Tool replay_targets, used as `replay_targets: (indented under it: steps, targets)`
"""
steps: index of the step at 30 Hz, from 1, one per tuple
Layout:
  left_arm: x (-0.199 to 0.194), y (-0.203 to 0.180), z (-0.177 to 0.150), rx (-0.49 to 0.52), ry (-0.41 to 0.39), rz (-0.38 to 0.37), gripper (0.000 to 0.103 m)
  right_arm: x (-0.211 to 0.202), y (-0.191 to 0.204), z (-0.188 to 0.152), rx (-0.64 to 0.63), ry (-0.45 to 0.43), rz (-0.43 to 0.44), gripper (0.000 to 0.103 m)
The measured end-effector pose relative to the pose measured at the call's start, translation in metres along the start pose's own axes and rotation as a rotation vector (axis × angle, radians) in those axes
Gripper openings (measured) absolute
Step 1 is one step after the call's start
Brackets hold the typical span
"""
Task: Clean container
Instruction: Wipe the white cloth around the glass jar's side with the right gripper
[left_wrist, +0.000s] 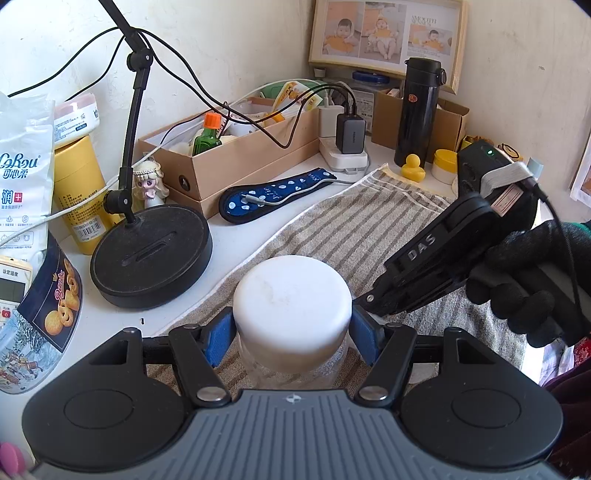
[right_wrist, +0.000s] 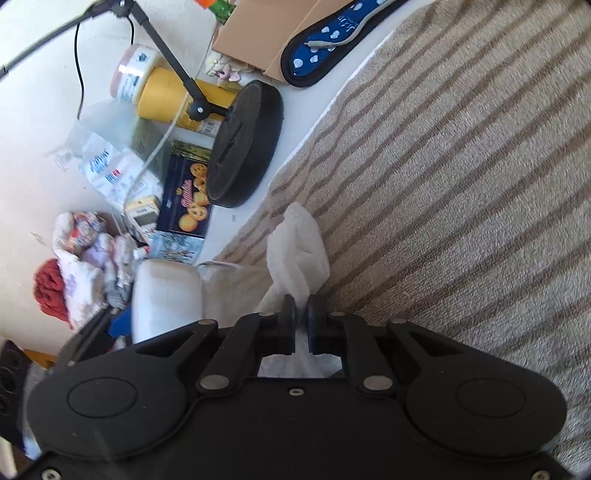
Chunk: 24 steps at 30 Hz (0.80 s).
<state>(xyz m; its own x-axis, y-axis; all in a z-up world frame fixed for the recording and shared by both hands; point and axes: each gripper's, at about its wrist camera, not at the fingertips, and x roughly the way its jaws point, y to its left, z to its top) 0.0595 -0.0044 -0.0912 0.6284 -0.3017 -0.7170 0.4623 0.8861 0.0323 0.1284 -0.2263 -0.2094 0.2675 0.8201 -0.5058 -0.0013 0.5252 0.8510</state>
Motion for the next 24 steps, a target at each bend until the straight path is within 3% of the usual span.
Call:
replay_targets:
  steps: [9,24]
  targets:
    - [0.0,0.002,0.0,-0.012,-0.003,0.004,0.066,-0.019,0.024,-0.002,-0.001,-0.036,0.112,0.007]
    - [0.001,0.003,-0.001,-0.017,-0.01,0.0,0.066,-0.029,0.045,0.007,-0.028,-0.089,0.183,0.007]
